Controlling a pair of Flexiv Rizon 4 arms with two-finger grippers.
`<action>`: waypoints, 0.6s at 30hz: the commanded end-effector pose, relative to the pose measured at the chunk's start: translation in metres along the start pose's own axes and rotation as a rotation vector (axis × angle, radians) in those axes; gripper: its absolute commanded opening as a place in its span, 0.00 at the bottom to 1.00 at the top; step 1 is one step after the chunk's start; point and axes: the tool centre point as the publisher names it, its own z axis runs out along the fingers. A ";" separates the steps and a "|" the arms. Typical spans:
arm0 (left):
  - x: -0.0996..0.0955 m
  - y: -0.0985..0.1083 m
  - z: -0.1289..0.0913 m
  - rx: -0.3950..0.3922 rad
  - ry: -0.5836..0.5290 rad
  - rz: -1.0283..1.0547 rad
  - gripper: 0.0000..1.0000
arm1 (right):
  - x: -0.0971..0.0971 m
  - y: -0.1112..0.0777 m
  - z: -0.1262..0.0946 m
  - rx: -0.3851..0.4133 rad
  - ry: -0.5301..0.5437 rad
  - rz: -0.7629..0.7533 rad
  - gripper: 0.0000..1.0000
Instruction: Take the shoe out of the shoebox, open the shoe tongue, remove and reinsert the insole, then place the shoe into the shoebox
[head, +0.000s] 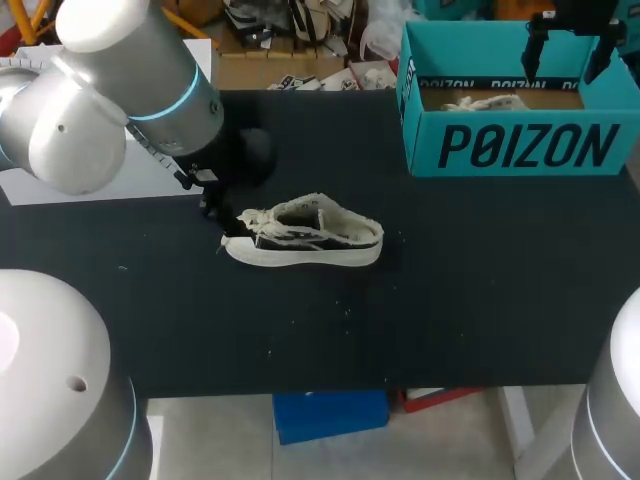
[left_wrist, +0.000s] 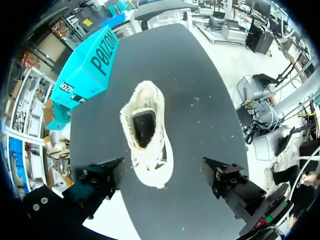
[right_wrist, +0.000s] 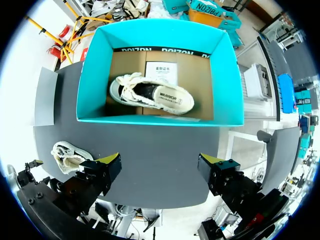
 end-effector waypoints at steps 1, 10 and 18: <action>-0.002 0.008 0.000 0.075 0.004 -0.064 1.00 | 0.000 0.000 0.000 0.001 0.000 0.000 1.00; -0.008 0.017 -0.006 0.230 0.014 -0.146 1.00 | 0.000 0.000 0.000 0.001 0.000 0.000 1.00; -0.008 0.035 -0.003 0.284 0.048 -0.151 1.00 | 0.000 0.000 0.000 0.001 0.000 0.000 1.00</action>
